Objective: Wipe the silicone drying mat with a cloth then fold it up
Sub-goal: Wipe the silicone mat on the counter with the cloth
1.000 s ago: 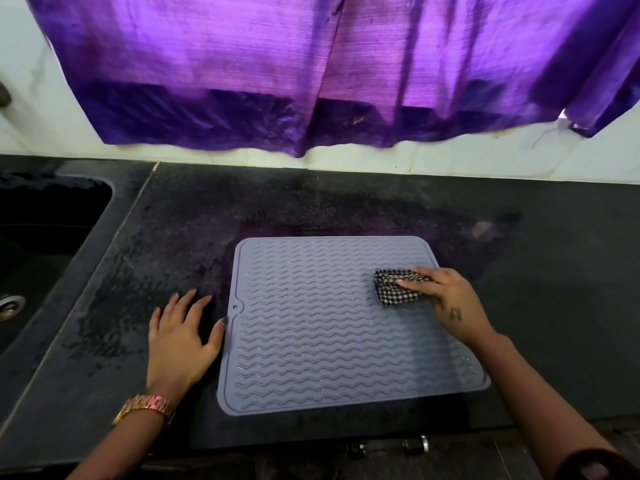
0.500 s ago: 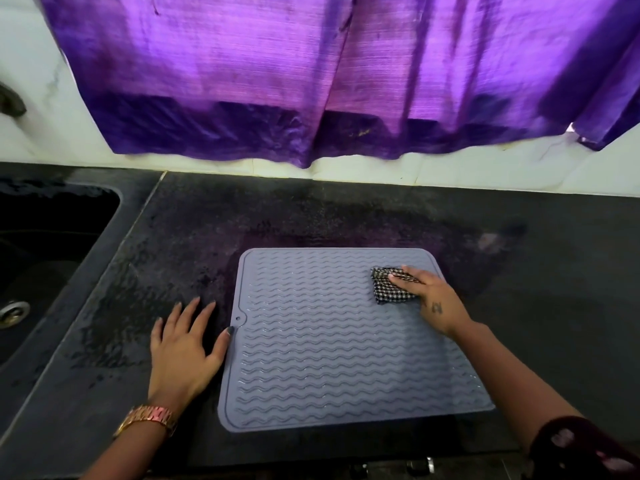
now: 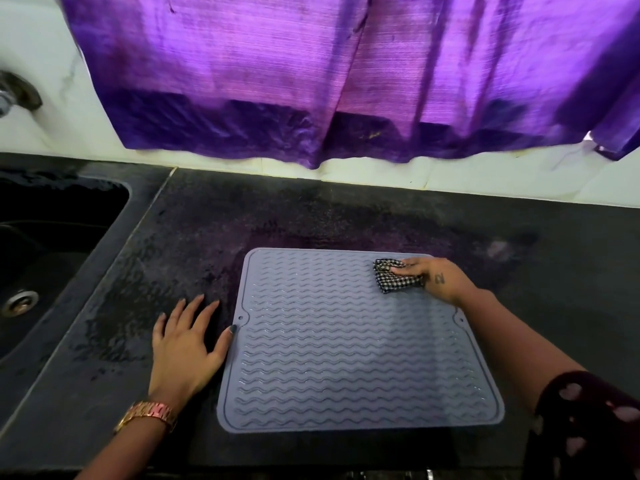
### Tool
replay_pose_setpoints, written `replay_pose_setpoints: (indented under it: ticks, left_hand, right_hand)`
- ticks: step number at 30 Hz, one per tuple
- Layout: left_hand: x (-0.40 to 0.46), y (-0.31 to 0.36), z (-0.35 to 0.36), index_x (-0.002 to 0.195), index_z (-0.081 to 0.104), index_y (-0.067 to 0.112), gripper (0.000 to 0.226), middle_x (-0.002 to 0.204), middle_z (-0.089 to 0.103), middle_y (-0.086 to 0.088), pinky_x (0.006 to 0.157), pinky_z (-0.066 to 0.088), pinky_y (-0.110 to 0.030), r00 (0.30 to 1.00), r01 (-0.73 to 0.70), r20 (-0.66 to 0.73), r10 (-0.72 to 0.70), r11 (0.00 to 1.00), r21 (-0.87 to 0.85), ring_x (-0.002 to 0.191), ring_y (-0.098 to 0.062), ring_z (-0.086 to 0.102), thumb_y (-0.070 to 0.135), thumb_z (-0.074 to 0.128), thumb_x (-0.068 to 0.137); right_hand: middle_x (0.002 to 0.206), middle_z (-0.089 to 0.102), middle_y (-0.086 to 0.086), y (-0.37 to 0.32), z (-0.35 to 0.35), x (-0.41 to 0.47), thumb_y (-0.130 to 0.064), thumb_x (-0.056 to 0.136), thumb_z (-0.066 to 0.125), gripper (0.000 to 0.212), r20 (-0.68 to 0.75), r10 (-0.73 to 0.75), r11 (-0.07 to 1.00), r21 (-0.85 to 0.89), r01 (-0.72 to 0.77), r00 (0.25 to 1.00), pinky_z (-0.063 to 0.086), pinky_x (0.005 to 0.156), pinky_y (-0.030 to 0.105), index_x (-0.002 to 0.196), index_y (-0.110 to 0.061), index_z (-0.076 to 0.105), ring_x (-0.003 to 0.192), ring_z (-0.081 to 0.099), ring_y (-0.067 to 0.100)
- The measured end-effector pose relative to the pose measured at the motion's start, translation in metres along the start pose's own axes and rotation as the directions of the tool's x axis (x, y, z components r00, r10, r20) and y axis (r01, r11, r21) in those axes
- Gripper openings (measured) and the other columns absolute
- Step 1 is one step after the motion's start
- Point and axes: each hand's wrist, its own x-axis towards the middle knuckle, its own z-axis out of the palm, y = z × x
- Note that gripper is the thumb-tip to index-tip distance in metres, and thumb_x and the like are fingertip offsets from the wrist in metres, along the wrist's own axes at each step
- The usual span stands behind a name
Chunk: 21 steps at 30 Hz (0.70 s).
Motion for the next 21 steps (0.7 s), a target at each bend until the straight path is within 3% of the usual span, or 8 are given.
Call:
replay_pose_setpoints:
  ticks: [3,6,10,12,14,17,21]
  left_hand:
    - [0.000,0.001,-0.001,0.136,0.048,0.025,0.082,0.148,0.039,-0.003,0.116,0.008,-0.045,1.000,0.004,-0.004,-0.004,1.000,0.003,0.141,-0.025,0.025,0.069,0.015,0.076]
    - [0.000,0.002,-0.002,0.137,0.048,0.025,0.083,0.149,0.038,-0.002,0.116,0.007,-0.044,1.000,0.009,-0.002,-0.009,1.000,0.002,0.142,-0.024,0.025,0.070,0.014,0.075]
    - [0.000,0.003,-0.003,0.136,0.049,0.026,0.082,0.148,0.039,-0.001,0.116,0.008,-0.044,1.000,0.013,-0.005,-0.013,1.000,-0.003,0.141,-0.024,0.025,0.070,0.016,0.075]
    - [-0.001,0.003,-0.003,0.135,0.050,0.026,0.081,0.148,0.040,-0.001,0.116,0.009,-0.044,1.000,0.016,-0.009,-0.016,1.000,-0.005,0.141,-0.024,0.026,0.070,0.017,0.076]
    - [0.000,0.004,-0.003,0.135,0.050,0.026,0.081,0.148,0.040,-0.001,0.116,0.009,-0.044,1.000,0.020,-0.008,-0.020,1.000,-0.001,0.141,-0.023,0.026,0.070,0.017,0.076]
    - [0.000,0.004,-0.003,0.135,0.049,0.027,0.080,0.148,0.039,0.000,0.116,0.008,-0.043,1.000,0.022,-0.008,-0.022,1.000,0.005,0.141,-0.022,0.026,0.070,0.017,0.076]
    - [0.000,0.005,-0.004,0.135,0.050,0.026,0.081,0.148,0.040,0.000,0.116,0.009,-0.043,1.000,0.015,-0.011,-0.015,1.000,0.004,0.141,-0.023,0.026,0.070,0.017,0.075]
  right_hand:
    - [0.144,0.044,0.002,-0.008,0.005,0.007,0.012,0.083,0.047,0.063,-0.143,0.054,0.996,-0.061,-0.063,0.988,0.026,0.110,0.030,0.127,-0.032,0.055,0.131,0.040,0.025]
    - [0.152,0.030,0.001,-0.005,0.025,0.004,0.014,0.083,0.041,0.072,-0.135,0.065,0.985,-0.147,-0.085,0.989,0.016,0.114,0.032,0.137,-0.033,0.043,0.135,0.030,0.026]
    - [0.148,0.038,0.003,0.006,0.005,0.018,0.016,0.081,0.043,0.072,-0.039,0.016,0.998,-0.055,-0.018,0.999,0.028,0.113,0.034,0.133,-0.034,0.049,0.134,0.037,0.025]
    - [0.145,0.042,0.004,0.009,0.001,0.021,0.015,0.083,0.044,0.067,-0.120,0.029,0.999,-0.021,-0.032,0.992,0.031,0.111,0.034,0.130,-0.031,0.053,0.131,0.041,0.026]
    - [0.149,0.036,0.004,0.011,0.011,0.018,0.011,0.086,0.042,0.066,-0.162,0.061,0.992,-0.101,-0.078,0.985,0.027,0.113,0.036,0.135,-0.032,0.047,0.133,0.037,0.028]
    - [0.155,0.023,0.002,0.017,0.026,0.013,0.009,0.086,0.038,0.074,-0.122,0.077,0.969,-0.225,-0.103,0.990,0.020,0.114,0.035,0.143,-0.037,0.031,0.136,0.029,0.027]
    - [0.152,0.031,0.005,0.021,0.002,0.026,0.010,0.087,0.043,0.067,0.004,0.085,0.995,-0.057,-0.085,0.996,0.026,0.114,0.035,0.138,-0.034,0.041,0.136,0.034,0.027]
